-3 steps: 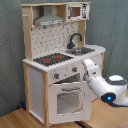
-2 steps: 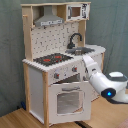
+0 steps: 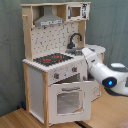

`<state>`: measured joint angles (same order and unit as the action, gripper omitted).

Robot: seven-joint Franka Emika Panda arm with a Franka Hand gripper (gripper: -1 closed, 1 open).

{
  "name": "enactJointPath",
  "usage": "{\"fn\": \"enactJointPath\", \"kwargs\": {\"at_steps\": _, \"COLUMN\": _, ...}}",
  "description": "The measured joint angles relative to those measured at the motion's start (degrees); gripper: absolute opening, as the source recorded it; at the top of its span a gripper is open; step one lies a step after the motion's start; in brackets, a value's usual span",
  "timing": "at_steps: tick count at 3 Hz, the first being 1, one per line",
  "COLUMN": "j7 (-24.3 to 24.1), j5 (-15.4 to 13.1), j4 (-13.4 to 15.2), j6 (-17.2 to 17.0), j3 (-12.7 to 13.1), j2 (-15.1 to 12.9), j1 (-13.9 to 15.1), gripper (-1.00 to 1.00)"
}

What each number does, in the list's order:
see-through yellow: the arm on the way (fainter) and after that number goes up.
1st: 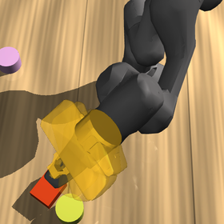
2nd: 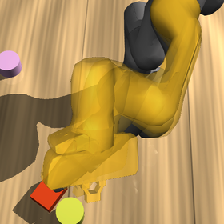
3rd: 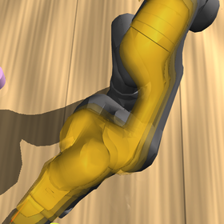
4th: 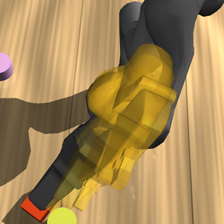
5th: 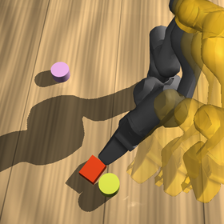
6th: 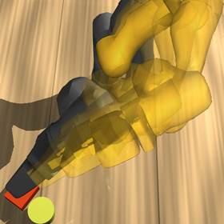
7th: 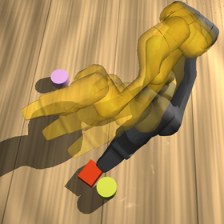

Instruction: Play with the kitchen

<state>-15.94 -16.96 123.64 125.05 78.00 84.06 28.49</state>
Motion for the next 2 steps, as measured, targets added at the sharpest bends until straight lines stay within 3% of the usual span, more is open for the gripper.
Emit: {"fn": "enactJointPath", "kwargs": {"at_steps": 2, "j7": 12.26, "j5": 1.02, "j4": 0.35, "j6": 0.92, "j3": -5.77, "j2": -1.47, "j1": -0.1, "gripper": 1.0}}
